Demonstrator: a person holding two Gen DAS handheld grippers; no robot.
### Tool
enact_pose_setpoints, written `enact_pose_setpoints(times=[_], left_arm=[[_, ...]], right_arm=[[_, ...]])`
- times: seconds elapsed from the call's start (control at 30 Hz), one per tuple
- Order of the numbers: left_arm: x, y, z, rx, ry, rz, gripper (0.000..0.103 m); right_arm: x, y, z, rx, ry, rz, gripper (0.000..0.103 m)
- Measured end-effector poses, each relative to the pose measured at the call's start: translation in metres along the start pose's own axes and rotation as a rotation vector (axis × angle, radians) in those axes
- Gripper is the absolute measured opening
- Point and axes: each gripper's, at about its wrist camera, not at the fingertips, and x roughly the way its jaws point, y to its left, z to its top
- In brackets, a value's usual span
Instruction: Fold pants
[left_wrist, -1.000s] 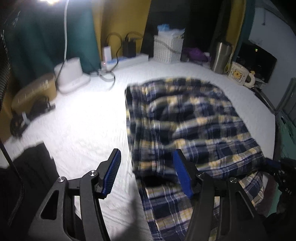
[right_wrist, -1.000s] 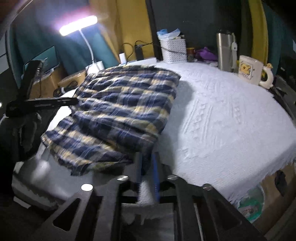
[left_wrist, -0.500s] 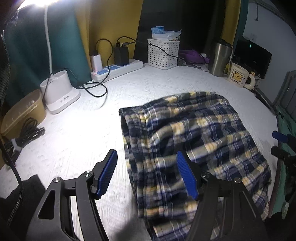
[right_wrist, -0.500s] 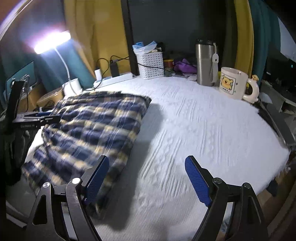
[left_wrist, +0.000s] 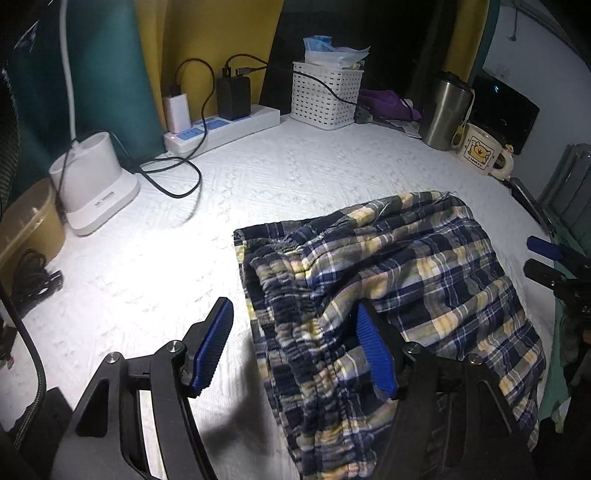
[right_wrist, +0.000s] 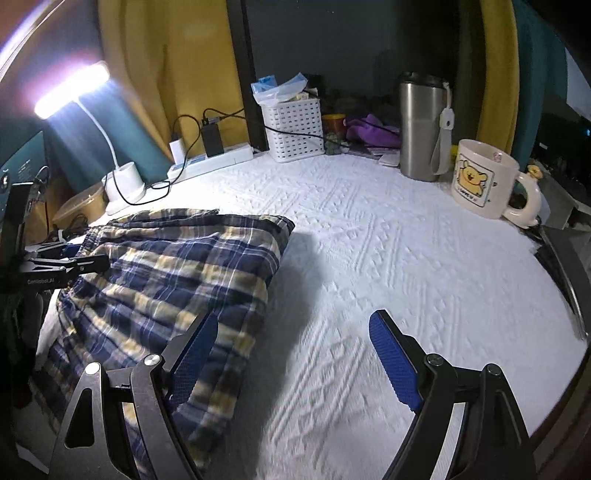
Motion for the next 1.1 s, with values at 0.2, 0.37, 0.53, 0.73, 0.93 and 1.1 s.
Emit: enact_pose_setpoints(times=[0.2, 0.37, 0.53, 0.73, 0.93, 1.1], left_arm=[[0.01, 0.003, 0.002, -0.007, 0.03, -0.024, 0.077], [0.012, 0.003, 0.005, -0.001, 0.056, -0.037, 0.077], [0.009, -0.005, 0.009, 0.026, 0.063, -0.097, 0.077], [0.025, -0.007, 0.005, 0.022, 0.087, -0.106, 0.077], [0.025, -0.01, 0.005, 0.029, 0.056, -0.101, 0.074], [0.026, -0.018, 0.004, 0.013, 0.032, -0.11, 0.046]], right_arm=[[0.019, -0.001, 0.013, -0.001, 0.024, 0.009, 0.085], [0.033, -0.003, 0.019, 0.017, 0.038, 0.026, 0.085], [0.047, -0.001, 0.022, 0.02, 0.063, 0.056, 0.085], [0.058, 0.001, 0.025, 0.016, 0.08, 0.086, 0.085], [0.07, 0.003, 0.028, 0.025, 0.109, 0.117, 0.085], [0.074, 0.011, 0.032, -0.004, 0.115, 0.145, 0.085]])
